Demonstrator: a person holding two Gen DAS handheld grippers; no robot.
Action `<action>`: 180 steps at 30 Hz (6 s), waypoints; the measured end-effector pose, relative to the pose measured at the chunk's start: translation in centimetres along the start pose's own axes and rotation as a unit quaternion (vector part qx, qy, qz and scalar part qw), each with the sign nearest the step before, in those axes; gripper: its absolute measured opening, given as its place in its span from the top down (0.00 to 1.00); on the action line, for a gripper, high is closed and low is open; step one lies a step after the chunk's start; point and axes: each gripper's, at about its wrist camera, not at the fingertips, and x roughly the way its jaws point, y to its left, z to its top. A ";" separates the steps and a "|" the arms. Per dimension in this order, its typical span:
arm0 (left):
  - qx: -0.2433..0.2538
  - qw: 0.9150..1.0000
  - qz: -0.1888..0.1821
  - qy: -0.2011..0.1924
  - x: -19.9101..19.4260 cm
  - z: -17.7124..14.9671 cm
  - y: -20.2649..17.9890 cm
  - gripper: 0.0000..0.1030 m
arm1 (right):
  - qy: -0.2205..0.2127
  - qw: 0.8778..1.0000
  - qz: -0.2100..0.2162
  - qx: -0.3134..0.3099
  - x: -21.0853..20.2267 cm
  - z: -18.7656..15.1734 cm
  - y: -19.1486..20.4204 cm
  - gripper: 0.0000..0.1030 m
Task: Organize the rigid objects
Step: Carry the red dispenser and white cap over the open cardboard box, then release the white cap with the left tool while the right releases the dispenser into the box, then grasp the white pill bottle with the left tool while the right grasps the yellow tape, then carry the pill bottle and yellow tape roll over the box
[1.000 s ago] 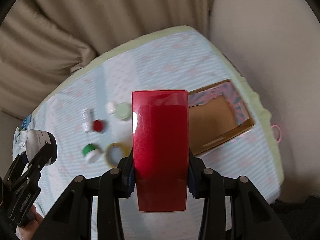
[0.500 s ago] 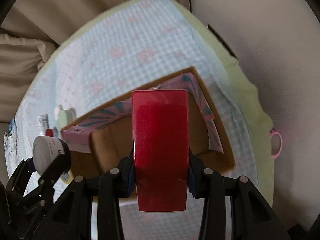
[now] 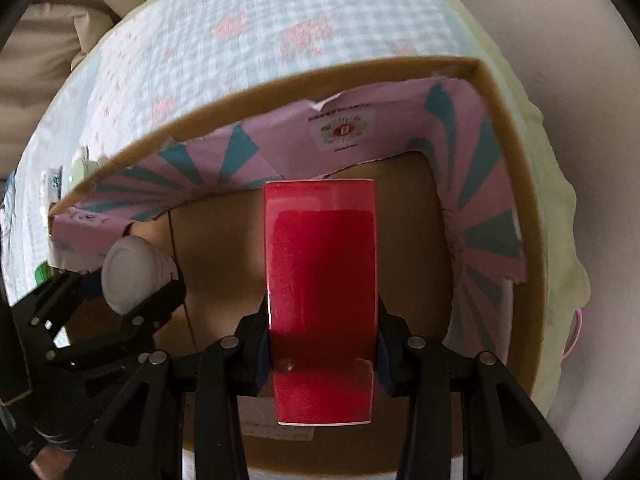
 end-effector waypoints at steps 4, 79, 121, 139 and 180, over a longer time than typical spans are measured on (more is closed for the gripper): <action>0.006 1.000 0.018 -0.002 -1.2 0.1 -0.4 0.02 | 0.002 1.000 0.015 0.003 0.2 0.2 -0.4 0.56; -0.074 0.987 0.022 -0.139 -24.7 -15.5 40.1 0.00 | -0.158 0.987 0.000 0.004 -13.1 -18.5 36.4 0.00; -0.075 0.997 -0.003 0.012 2.3 1.9 42.4 0.51 | -0.055 0.997 -0.049 0.013 11.1 -6.2 35.9 0.06; -0.070 0.997 -0.014 -0.041 -5.2 -1.9 44.5 0.53 | -0.082 0.995 -0.057 0.016 7.4 -6.1 37.3 0.06; -0.050 0.988 -0.082 -0.120 -20.0 -6.5 8.5 0.53 | -0.148 0.987 -0.017 0.061 -17.7 -8.8 9.1 0.06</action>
